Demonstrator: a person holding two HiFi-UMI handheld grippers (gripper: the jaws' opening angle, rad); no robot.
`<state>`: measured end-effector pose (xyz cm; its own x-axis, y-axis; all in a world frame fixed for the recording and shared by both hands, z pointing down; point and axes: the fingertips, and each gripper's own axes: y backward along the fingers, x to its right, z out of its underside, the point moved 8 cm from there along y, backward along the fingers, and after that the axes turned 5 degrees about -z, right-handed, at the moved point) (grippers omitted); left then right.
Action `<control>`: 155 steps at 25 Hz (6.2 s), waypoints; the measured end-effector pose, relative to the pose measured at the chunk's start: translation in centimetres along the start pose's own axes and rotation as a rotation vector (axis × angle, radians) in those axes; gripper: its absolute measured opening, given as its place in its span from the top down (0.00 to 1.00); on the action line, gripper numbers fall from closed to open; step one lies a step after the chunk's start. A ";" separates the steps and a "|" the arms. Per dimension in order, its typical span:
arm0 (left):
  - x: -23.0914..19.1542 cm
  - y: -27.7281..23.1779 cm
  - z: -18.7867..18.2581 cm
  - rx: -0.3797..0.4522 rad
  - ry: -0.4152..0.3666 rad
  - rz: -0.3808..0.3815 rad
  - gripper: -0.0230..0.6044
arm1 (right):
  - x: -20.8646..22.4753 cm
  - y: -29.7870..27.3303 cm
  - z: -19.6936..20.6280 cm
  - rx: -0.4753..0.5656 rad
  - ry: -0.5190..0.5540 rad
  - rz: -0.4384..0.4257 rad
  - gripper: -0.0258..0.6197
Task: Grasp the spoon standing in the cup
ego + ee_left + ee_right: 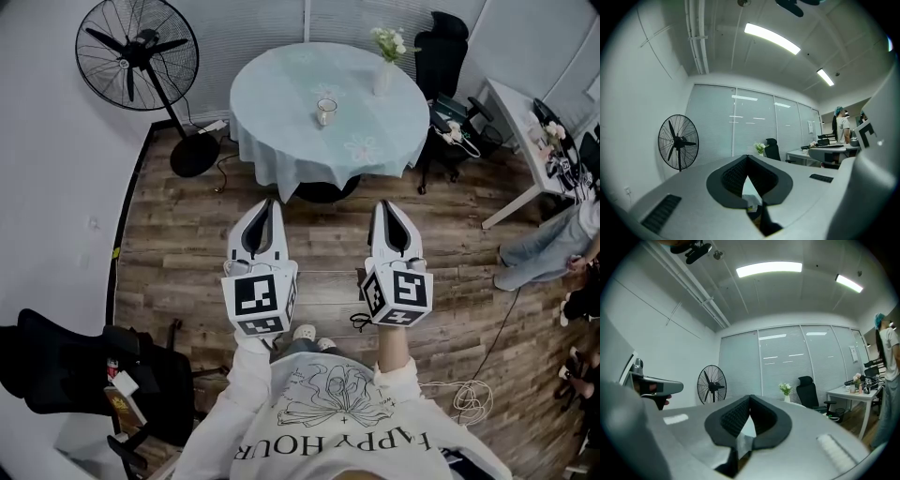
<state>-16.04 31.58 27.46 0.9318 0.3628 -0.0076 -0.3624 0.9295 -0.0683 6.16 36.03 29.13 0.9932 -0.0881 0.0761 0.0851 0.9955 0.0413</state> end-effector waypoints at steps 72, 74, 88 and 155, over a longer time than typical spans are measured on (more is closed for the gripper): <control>-3.2 -36.8 2.6 -0.134 0.021 -0.138 0.96 | 13.3 -38.1 6.3 -0.156 0.022 -0.271 0.73; -3.5 -37.6 2.7 -0.134 0.019 -0.130 0.96 | 13.2 -38.9 6.7 -0.165 0.025 -0.278 0.72; -6.9 -46.0 3.4 -0.151 0.015 -0.047 0.96 | 12.1 -46.3 9.9 -0.247 0.067 -0.302 0.68; -9.2 -56.0 16.2 -0.472 0.082 0.063 0.96 | 13.8 -53.3 24.9 -0.534 0.098 -0.314 0.82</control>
<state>-4.57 -22.70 47.54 0.9134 0.3936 -0.1038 -0.3886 0.7670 -0.5106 13.31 -19.13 52.80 0.9149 -0.4008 0.0485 0.3769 0.8049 -0.4583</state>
